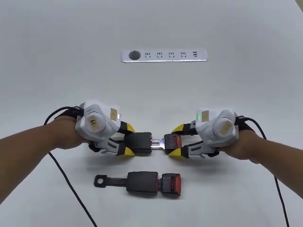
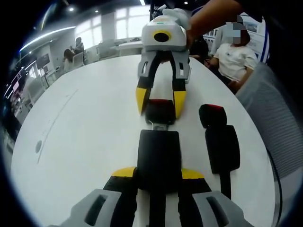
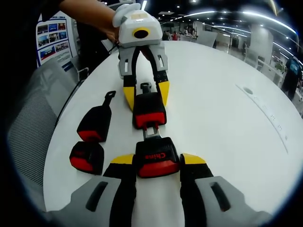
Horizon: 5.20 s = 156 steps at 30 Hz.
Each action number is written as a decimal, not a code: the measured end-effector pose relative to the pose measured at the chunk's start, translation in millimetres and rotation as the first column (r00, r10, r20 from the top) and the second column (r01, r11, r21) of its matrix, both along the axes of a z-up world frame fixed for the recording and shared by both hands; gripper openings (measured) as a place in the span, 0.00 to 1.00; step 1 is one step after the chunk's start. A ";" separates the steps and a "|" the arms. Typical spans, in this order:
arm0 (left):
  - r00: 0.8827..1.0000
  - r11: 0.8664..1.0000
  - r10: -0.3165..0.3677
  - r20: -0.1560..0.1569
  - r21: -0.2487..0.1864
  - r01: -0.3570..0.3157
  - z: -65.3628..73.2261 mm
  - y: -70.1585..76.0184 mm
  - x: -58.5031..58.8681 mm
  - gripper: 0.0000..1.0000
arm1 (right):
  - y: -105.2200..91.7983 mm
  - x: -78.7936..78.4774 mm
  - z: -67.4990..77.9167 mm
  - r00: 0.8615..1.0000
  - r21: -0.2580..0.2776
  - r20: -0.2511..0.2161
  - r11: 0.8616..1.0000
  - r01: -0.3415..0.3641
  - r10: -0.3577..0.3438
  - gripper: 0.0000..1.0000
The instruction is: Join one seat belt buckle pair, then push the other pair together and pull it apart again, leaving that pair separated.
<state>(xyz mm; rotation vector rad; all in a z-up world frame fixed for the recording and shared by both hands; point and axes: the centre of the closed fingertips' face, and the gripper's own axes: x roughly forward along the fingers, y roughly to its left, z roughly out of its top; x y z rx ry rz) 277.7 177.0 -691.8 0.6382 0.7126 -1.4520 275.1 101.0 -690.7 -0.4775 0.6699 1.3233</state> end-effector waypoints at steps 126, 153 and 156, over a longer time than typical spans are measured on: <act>1.000 0.999 0.001 -0.006 0.034 -0.001 0.4 0.8 -1.2 0.33 | -53.6 -1.5 0.6 1.000 -0.082 -0.006 0.997 0.005 -0.005 0.35; 1.000 1.000 -0.007 -0.008 0.027 0.007 0.4 2.0 -0.6 0.34 | -98.5 -2.8 -7.5 0.999 -0.089 -0.012 0.995 0.044 -0.046 0.35; 1.000 1.000 -0.007 -0.008 0.028 0.007 -0.4 2.8 0.1 0.34 | -100.1 -3.7 -6.1 0.999 -0.089 -0.014 0.995 0.046 -0.048 0.35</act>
